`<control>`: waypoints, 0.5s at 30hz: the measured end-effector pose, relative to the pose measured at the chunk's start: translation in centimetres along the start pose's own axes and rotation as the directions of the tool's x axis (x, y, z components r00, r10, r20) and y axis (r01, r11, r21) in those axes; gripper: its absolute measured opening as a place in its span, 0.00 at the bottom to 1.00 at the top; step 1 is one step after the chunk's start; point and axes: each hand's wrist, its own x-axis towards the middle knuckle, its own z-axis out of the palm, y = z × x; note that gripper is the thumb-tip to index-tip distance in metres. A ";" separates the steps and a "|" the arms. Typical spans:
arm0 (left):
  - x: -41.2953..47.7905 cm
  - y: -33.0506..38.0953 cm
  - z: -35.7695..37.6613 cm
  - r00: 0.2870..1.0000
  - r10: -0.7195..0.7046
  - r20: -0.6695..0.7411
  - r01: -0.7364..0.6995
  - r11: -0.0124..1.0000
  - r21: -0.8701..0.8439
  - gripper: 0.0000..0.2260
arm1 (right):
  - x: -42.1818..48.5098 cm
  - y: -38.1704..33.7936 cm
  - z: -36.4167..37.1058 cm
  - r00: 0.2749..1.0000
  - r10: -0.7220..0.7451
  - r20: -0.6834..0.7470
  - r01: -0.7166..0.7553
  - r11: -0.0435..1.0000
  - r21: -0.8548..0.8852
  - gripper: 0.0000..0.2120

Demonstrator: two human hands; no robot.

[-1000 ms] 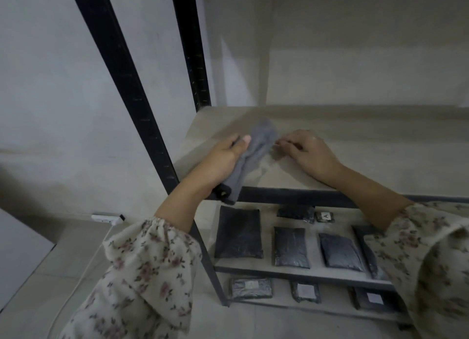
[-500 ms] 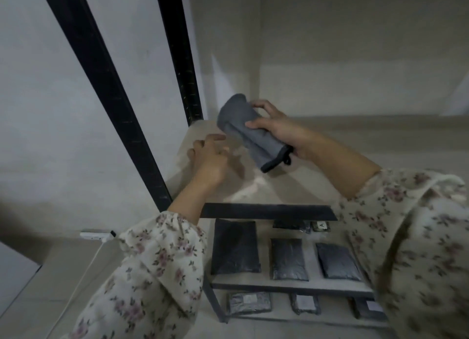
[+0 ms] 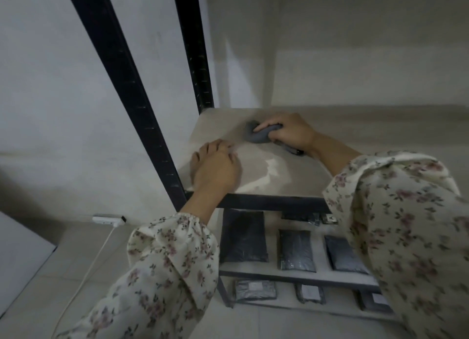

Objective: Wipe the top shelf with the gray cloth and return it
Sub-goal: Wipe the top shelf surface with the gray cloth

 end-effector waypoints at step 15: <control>0.1 -1.5 -0.5 0.987 0.108 0.123 -0.110 0.994 0.014 0.18 | -10.0 -2.5 1.3 0.947 -0.273 0.167 0.274 0.962 0.019 0.18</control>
